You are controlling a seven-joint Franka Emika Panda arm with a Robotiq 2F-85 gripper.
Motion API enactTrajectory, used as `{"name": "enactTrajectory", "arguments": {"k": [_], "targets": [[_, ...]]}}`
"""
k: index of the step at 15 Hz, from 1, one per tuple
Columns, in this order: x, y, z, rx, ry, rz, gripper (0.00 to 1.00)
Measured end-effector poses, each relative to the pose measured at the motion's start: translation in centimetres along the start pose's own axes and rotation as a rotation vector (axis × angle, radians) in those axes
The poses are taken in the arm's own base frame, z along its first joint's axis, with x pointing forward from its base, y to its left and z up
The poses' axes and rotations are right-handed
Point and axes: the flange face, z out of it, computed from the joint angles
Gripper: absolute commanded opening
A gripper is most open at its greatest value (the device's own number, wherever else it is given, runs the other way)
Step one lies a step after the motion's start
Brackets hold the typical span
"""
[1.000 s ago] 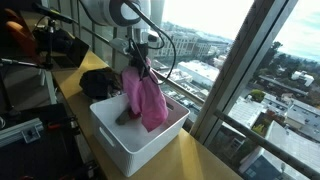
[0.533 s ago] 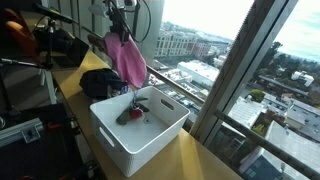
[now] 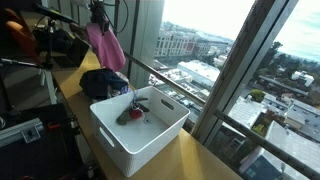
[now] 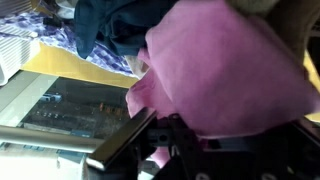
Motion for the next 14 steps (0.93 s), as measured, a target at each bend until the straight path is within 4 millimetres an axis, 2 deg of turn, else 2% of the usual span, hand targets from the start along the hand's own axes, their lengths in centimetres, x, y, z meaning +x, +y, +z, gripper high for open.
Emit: {"name": "enactTrajectory", "arguments": {"k": [3, 8, 11, 14], "targets": [[1.1, -0.4, 3.9, 0.006, -0.042, 0.002, 0.0], [2.3, 0.9, 9.0, -0.001, -0.095, 0.029, 0.0], [2.2, 1.3, 11.3, 0.01, -0.132, 0.041, 0.0], [0.8, 0.7, 14.4, 0.02, -0.193, 0.035, 0.0]]}}
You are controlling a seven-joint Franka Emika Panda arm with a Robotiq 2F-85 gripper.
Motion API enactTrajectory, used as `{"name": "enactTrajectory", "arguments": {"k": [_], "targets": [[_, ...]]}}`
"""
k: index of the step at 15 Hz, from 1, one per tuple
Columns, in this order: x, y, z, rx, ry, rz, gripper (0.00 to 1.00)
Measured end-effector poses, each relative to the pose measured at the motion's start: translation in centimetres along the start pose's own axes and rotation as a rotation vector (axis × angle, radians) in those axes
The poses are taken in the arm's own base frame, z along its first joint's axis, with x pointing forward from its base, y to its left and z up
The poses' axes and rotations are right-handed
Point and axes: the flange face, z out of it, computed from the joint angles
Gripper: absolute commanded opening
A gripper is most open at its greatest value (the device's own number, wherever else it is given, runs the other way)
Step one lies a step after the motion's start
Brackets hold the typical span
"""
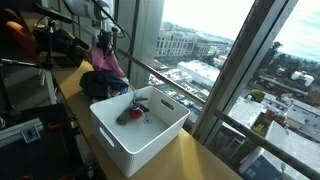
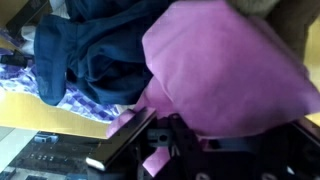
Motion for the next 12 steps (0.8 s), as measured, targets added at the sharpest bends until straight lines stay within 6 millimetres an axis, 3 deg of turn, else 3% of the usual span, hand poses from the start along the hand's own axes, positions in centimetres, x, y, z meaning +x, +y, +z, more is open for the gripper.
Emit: {"name": "enactTrajectory", "arguments": {"k": [6, 12], "targets": [[-3.1, -2.7, 7.6, -0.018, -0.11, -0.051, 0.0], [-4.5, -2.1, 11.5, -0.023, -0.147, -0.047, 0.0]]}}
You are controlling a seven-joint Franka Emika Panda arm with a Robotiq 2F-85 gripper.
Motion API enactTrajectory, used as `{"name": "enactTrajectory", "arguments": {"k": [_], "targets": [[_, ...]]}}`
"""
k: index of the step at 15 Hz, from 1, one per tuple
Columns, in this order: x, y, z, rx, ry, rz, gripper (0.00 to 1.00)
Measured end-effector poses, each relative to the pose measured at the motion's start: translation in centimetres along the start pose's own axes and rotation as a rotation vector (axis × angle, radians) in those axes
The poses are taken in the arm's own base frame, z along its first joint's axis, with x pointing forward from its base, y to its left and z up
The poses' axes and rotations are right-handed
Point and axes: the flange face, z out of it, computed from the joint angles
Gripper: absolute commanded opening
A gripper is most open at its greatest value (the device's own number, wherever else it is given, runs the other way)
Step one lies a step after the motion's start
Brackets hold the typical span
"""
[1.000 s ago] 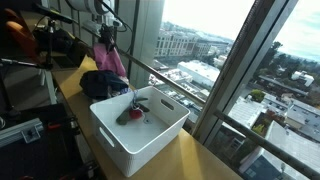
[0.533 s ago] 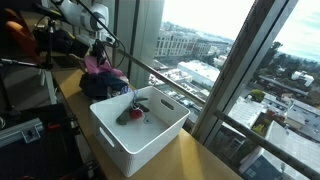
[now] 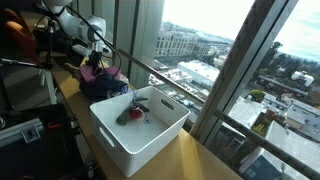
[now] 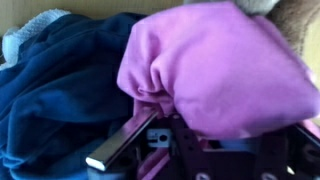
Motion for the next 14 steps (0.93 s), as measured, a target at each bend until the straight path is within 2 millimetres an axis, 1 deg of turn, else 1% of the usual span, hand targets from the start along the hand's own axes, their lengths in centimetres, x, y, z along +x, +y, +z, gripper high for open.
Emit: {"name": "enactTrajectory", "arguments": {"k": [8, 9, 10, 12, 14], "targets": [[-0.1, 3.2, 2.0, 0.016, -0.027, 0.037, 0.0], [-0.1, 3.4, 2.2, 0.017, -0.03, 0.039, 0.25], [-0.2, 3.6, 2.4, 0.017, -0.033, 0.04, 0.27], [-0.3, 3.7, 2.7, 0.016, -0.04, 0.04, 0.4], [-0.4, 3.7, 3.0, 0.016, -0.045, 0.04, 0.55]]}}
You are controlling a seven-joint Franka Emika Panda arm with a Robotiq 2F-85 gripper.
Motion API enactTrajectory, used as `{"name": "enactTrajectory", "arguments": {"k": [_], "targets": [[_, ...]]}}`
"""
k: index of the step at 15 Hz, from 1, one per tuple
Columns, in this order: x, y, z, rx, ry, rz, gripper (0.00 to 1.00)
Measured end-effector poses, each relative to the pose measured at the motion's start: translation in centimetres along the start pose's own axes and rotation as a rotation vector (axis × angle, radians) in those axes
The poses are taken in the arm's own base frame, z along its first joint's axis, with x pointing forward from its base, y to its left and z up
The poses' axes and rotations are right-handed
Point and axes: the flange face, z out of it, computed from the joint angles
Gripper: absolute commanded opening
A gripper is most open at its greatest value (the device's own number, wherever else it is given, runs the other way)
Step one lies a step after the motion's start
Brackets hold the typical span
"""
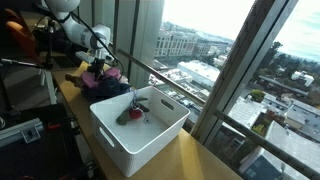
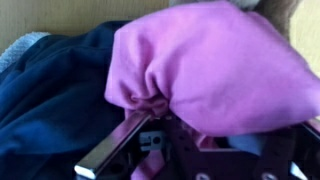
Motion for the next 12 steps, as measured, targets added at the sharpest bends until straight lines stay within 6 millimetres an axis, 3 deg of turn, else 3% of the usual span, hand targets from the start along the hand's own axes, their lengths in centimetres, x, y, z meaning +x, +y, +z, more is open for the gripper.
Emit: {"name": "enactTrajectory", "arguments": {"k": [4, 6, 9, 12], "targets": [[0.1, 0.5, -0.3, 0.013, 0.004, 0.007, 0.84], [0.0, 1.7, -1.3, 0.018, 0.024, 0.015, 0.98], [-0.5, 5.1, -4.0, 0.022, 0.06, 0.039, 1.0], [-1.2, 9.6, -7.3, 0.026, 0.091, 0.068, 1.0]]}}
